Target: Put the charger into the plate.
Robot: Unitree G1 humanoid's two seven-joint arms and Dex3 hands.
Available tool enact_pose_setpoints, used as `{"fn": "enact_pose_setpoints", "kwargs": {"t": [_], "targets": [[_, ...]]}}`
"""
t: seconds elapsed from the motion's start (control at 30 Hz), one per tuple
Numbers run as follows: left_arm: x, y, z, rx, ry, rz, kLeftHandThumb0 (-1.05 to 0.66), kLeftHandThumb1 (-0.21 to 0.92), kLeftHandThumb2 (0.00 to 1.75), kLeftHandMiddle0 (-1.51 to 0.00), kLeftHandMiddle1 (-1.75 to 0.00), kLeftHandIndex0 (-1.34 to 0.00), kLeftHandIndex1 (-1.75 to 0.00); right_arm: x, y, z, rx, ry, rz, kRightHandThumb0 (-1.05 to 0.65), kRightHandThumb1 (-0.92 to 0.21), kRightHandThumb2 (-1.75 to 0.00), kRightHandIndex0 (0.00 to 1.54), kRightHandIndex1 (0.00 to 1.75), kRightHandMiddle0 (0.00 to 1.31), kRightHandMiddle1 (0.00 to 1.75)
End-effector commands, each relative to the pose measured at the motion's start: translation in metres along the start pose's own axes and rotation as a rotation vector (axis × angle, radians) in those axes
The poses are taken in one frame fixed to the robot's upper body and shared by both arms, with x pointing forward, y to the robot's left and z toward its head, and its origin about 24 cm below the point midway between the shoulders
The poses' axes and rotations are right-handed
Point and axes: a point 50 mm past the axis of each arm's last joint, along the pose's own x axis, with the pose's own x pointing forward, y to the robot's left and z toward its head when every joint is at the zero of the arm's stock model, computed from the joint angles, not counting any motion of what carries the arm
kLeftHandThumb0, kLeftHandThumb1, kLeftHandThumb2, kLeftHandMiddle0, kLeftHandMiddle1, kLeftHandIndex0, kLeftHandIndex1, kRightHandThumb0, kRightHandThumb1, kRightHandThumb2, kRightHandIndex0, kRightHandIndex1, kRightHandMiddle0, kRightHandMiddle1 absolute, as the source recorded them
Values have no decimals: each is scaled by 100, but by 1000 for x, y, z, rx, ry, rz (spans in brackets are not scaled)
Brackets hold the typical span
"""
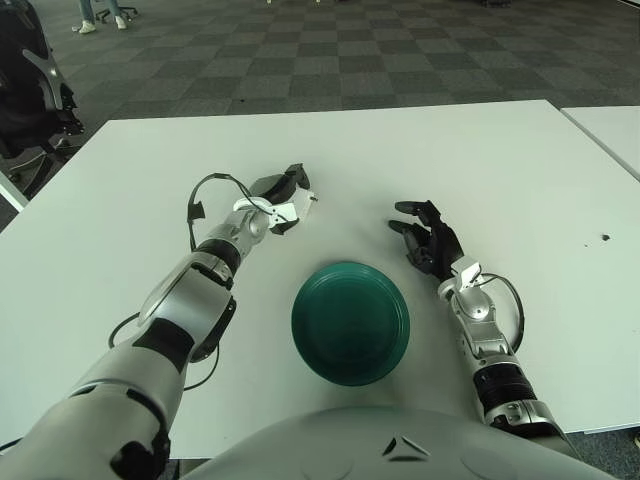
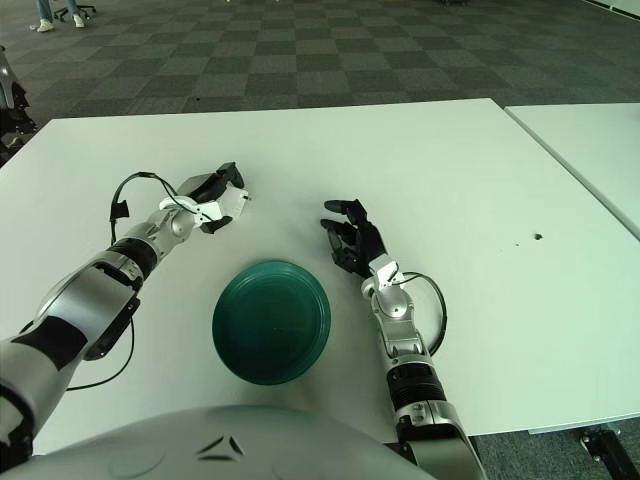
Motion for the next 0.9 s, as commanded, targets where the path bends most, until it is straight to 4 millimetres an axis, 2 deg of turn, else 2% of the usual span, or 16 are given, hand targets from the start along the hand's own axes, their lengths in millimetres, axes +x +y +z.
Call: {"fn": "enact_pose_setpoints", "kwargs": {"t": [0.0,0.1,0.27,0.4,0.57,0.87], "targets": [[-3,8,-7,-3,-6,63,0,15,146,-79,-159,-52,-175,-13,3,-25,36,133,2,-56,-92,-58,51,48,17,102],[-3,12,-8,-18,-10,81,0,13,148,-80,-159,-53,-175,-13,2,-26,40,133,0,-56,-92,-58,50,51,17,103],[3,48,8,-95,-152,167,0,9,154,-82,-161,-57,-175,-13,2,-26,32,136,-1,-54,-92,-58,48,58,18,103],[3,62,18,-127,-229,193,0,6,158,-82,-165,-59,-175,-14,2,-25,17,137,0,-54,-92,-58,47,59,17,103],[-9,86,48,-151,-399,259,0,3,163,-83,-168,-61,-175,-13,3,-25,5,132,-5,-55,-92,-58,46,60,18,104],[-31,95,68,-134,-518,296,0,0,166,-86,-168,-62,-175,-10,5,-25,19,125,-10,-56,-92,-58,46,61,19,105]]}}
